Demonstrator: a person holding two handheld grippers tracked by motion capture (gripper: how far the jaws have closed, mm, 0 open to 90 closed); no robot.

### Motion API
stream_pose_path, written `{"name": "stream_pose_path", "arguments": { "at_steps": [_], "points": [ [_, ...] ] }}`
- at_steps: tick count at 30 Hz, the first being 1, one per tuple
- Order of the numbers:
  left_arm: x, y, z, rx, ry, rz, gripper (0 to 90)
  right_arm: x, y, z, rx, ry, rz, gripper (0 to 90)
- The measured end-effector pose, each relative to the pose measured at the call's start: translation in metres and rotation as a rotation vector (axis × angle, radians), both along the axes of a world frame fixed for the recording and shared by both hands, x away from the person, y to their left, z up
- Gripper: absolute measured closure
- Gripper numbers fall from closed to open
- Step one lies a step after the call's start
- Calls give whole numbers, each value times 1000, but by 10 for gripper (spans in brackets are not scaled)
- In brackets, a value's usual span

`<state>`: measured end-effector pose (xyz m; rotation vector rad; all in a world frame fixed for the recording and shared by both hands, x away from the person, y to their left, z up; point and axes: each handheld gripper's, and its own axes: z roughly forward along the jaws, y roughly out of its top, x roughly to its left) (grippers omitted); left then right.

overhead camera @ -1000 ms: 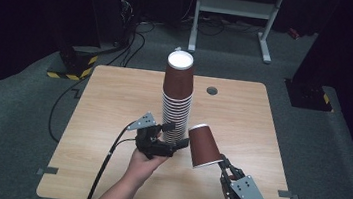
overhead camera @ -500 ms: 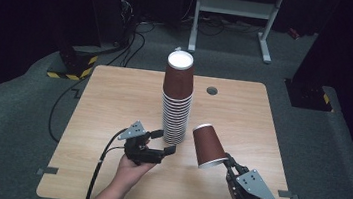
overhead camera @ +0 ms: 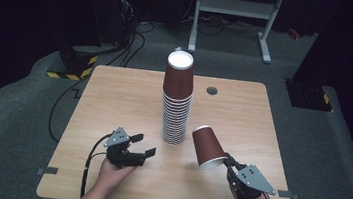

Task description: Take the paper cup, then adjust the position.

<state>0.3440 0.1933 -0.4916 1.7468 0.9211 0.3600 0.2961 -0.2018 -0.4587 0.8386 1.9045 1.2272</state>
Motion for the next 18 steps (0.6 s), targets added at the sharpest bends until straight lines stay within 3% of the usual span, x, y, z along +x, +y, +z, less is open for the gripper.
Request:
{"name": "stream_pose_path", "arguments": {
  "at_steps": [2, 4, 10, 12, 14, 18],
  "points": [
    [0, 3, -2, 14, 2, 10, 218, 1, 0, 0, -3, 4, 1, 860],
    [1, 11, -11, 65, 7, 43, 218, 3, 1, -1, -12, 22, 2, 861],
    [2, 21, -21, 146, 7, 102, 216, 7, 1, -2, -27, 55, 4, 860],
    [3, 24, -24, 171, 17, 124, 215, 9, 2, -2, -36, 71, 6, 860],
    [6, 29, -30, 223, 50, 142, 210, 11, 2, -1, -52, 92, 10, 861],
    [8, 31, -37, 252, 88, 149, 202, 15, 2, 1, -60, 123, 15, 860]
  ]
}}
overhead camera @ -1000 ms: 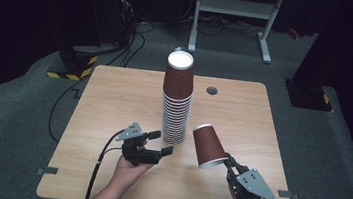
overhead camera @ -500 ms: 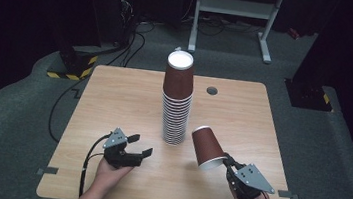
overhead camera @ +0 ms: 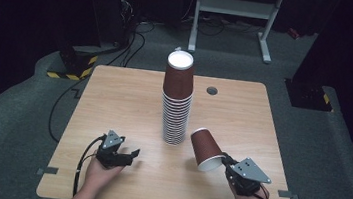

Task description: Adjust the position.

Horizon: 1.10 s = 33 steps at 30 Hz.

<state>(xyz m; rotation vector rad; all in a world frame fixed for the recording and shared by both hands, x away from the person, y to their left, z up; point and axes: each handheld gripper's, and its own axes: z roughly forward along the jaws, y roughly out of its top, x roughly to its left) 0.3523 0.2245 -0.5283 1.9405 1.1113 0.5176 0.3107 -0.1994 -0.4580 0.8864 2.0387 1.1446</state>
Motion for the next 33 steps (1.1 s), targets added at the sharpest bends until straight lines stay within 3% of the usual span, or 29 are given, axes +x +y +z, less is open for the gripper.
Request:
{"name": "stream_pose_path", "arguments": {
  "at_steps": [22, 33],
  "points": [
    [2, 4, -6, -58, 69, -32, 201, 14, 3, 11, -72, 158, 22, 860],
    [1, 4, -6, -66, 61, -41, 203, 24, -6, 23, -102, 328, 8, 860]
  ]
}}
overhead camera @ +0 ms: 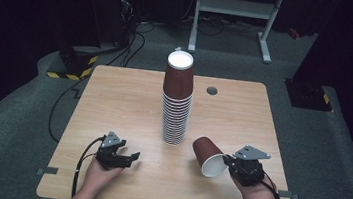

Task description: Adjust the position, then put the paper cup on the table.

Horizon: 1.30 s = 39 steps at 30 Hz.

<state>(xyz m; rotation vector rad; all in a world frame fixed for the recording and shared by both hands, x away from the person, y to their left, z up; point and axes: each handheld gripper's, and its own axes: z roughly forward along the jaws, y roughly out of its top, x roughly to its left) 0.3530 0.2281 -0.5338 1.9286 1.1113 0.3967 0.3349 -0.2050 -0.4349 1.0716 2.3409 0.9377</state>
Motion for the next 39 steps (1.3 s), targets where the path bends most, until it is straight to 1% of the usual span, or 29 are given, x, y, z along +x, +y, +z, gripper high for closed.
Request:
{"name": "stream_pose_path", "arguments": {
  "at_steps": [1, 3, 4, 6, 7, 8, 10, 11, 13, 15, 18, 20, 21, 22, 26, 27, 31, 32, 33, 34, 35, 36, 37, 38, 39],
  "points": [
    [0, 0, 0, 0, 0, 0, 203, 0, 0, 0, 0, 0, 0, 860],
    [0, 0, 0, 0, 0, -2, 204, 2, -2, 2, 1, 20, 1, 860],
    [0, 0, 0, 2, 0, -3, 205, 3, -3, 5, -16, 32, 1, 860],
    [0, 0, 0, 2, 0, -3, 205, 4, -3, 6, -24, 35, 4, 860],
    [0, 0, 0, 1, 1, -4, 205, 5, -3, 7, -32, 44, 4, 860],
    [0, 0, 0, 1, 1, -5, 207, 7, -3, 10, -48, 54, 5, 860],
    [0, 0, 0, 3, 0, -7, 208, 10, -3, 12, -57, 77, 13, 860],
    [0, 0, 0, 3, 0, -7, 208, 10, -3, 12, -57, 77, 13, 860],
    [1, 0, 0, -1, 5, -5, 208, 12, -3, 16, -69, 101, 10, 860],
    [1, 0, 0, 0, 5, -6, 208, 13, -3, 17, -72, 106, 9, 860],
    [-1, -1, 0, 11, 1, -12, 208, 15, -4, 19, -86, 138, 17, 859],
    [-1, -1, 0, 12, 2, -11, 208, 15, -5, 18, -91, 158, 20, 859],
    [-1, -1, 0, 12, 2, -11, 208, 15, -5, 18, -91, 158, 20, 859],
    [0, -1, 0, 8, 4, -10, 208, 14, -6, 18, -96, 179, 20, 859],
    [0, -1, 0, 12, 3, -10, 209, 13, -9, 19, -105, 195, 20, 858],
    [0, -1, 0, 13, 2, -10, 209, 13, -12, 21, -108, 207, 15, 858],
    [0, -1, 0, 14, 1, -10, 209, 12, -16, 22, -121, 221, 5, 857],
    [0, -1, 0, 14, 2, -10, 209, 10, -19, 23, -122, 233, -2, 858],
    [0, -1, 0, 14, 2, -10, 209, 10, -19, 23, -122, 233, -2, 858],
    [0, -1, 0, 13, 2, -9, 209, 9, -21, 24, -126, 251, -3, 858],
    [0, -1, 0, 13, 2, -9, 209, 9, -21, 24, -126, 251, -3, 858],
    [0, -1, 0, 13, 2, -9, 209, 7, -23, 26, -135, 268, -3, 858],
    [0, -1, 0, 13, 2, -9, 209, 7, -23, 26, -135, 268, -3, 858],
    [0, -1, 0, 13, 2, -10, 209, 6, -24, 28, -147, 282, -1, 857],
    [0, -1, 0, 13, 2, -10, 209, 6, -24, 28, -147, 282, -1, 857]
  ]
}}
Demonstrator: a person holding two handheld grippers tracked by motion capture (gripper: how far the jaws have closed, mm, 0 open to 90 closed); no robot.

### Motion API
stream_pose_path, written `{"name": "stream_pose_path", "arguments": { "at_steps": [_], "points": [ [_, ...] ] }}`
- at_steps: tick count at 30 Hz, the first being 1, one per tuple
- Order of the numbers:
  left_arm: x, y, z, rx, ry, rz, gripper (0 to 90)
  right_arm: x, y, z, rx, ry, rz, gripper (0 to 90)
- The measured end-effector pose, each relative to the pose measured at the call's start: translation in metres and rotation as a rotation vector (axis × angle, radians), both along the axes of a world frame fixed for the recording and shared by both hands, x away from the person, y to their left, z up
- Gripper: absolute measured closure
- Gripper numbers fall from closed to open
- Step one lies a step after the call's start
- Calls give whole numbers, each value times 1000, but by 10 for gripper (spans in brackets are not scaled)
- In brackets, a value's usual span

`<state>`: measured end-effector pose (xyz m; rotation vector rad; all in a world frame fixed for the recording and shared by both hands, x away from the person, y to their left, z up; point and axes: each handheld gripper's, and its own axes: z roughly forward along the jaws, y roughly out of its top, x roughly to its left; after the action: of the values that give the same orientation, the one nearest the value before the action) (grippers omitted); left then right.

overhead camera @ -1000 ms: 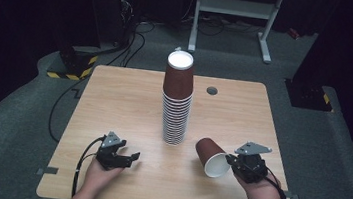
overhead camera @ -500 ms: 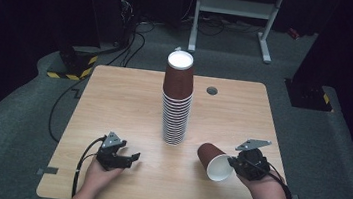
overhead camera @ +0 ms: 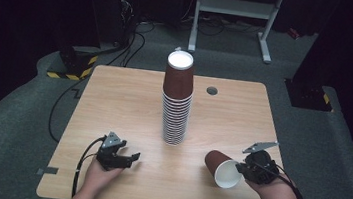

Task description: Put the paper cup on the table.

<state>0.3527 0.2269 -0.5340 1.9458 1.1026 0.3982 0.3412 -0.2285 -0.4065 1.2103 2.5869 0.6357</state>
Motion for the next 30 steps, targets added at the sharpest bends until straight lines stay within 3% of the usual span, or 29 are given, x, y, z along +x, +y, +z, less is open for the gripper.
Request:
{"name": "stream_pose_path", "arguments": {
  "at_steps": [13, 14, 17, 21, 30],
  "points": [
    [0, 0, 0, -5, 1, 1, 208, 14, 7, 11, -72, 135, 48, 858],
    [0, 0, 0, -6, 2, 0, 207, 17, 9, 15, -95, 156, 59, 859],
    [0, 1, 0, -6, 2, 0, 207, 18, 11, 18, -119, 164, 72, 859],
    [0, 1, 0, -7, 2, -3, 207, 21, 16, 17, -134, 213, 77, 857],
    [0, 1, 0, -7, 3, -4, 206, 26, 16, 9, -129, 228, 74, 846]
  ]
}}
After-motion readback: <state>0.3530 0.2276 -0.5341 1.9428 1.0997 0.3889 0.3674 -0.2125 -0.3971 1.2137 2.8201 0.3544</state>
